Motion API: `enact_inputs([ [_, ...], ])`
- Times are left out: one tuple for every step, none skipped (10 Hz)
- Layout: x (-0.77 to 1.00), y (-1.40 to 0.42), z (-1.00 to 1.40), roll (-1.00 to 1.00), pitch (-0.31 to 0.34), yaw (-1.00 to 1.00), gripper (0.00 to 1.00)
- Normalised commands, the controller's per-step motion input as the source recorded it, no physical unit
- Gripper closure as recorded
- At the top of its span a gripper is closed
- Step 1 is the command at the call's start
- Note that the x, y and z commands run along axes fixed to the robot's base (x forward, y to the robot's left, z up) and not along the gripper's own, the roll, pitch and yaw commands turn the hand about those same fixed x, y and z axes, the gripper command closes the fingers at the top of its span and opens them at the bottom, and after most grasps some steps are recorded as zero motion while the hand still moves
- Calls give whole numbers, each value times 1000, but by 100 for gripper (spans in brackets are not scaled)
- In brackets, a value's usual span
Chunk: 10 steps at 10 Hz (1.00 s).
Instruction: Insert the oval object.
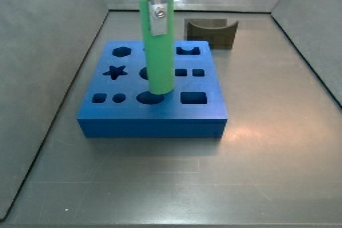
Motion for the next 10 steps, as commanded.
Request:
enact_inputs([
  [0, -177, -103, -74, 294, -726, 100],
  [0, -146, -11, -41, 36, -146, 100],
  [0, -171, -31, -54, 51, -126, 100],
  [-180, -226, -91, -164, 74, -509, 100],
  [0, -3, -111, -116, 66, -957, 100],
  [0, -6, -97, -100, 66, -977, 100],
  [0, -129, -71, -71, 151, -691, 100],
  [0, -89, 0, -59, 94, -83, 100],
  [0, 0, 0, 11, 0, 0, 100],
  [-343, 0, -149, 0, -30, 26, 100],
])
